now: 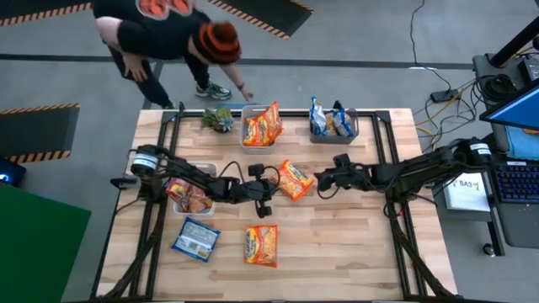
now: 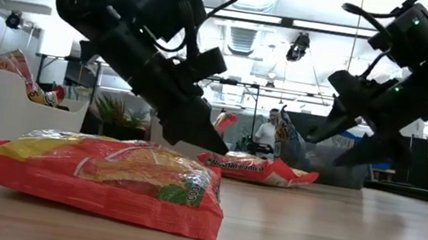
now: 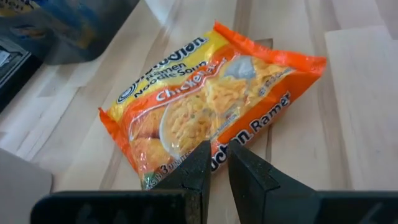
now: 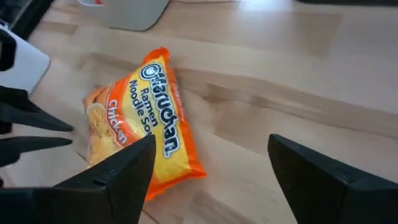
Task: Sort Maruchan noodles
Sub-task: Put the orange noodle pack into the gray bin
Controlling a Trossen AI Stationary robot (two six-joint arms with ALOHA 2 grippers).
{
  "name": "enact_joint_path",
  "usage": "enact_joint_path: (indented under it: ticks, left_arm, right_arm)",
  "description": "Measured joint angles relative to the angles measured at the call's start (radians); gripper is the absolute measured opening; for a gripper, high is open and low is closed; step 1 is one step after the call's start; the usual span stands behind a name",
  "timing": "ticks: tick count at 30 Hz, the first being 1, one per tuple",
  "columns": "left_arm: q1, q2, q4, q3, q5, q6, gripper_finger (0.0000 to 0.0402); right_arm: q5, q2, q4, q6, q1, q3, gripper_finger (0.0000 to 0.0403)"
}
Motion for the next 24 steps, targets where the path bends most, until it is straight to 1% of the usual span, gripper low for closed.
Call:
enact_joint_path:
  ticks: [6,8,11,16,18,19,21,24]
  left_arm:
    - [0.003,0.032,0.022,0.000,-0.007,-0.007,0.0036]
    - [0.006,0.036,0.039,0.000,-0.009,-0.006,0.0036]
    - [0.008,0.024,0.044,0.000,-0.020,0.014,0.0036]
    - [0.019,-0.010,0.018,0.000,-0.151,0.079,0.0036]
    - [0.037,-0.009,0.010,-0.002,-0.150,0.084,0.0036]
    - [0.047,-0.006,0.011,-0.002,-0.132,0.081,0.0036]
    - [0.063,0.004,0.008,-0.001,-0.100,0.058,0.0036]
    - [0.070,0.022,-0.022,-0.002,-0.086,0.012,0.0036]
  right_arm:
    - [0.000,0.073,0.241,0.000,0.000,-0.064,0.0308]
    - [0.000,0.099,0.288,0.000,0.000,-0.071,0.0309]
    - [-0.001,0.146,0.305,0.011,-0.001,-0.067,0.0307]
    - [-0.054,0.253,0.322,0.016,-0.022,-0.023,0.0307]
    - [-0.075,0.301,0.324,0.002,-0.031,0.003,0.0305]
    - [-0.080,0.319,0.332,-0.005,-0.034,0.014,0.0304]
    - [-0.101,0.359,0.367,-0.024,-0.040,0.036,0.0302]
    - [-0.121,0.399,0.407,-0.048,-0.041,0.059,0.0302]
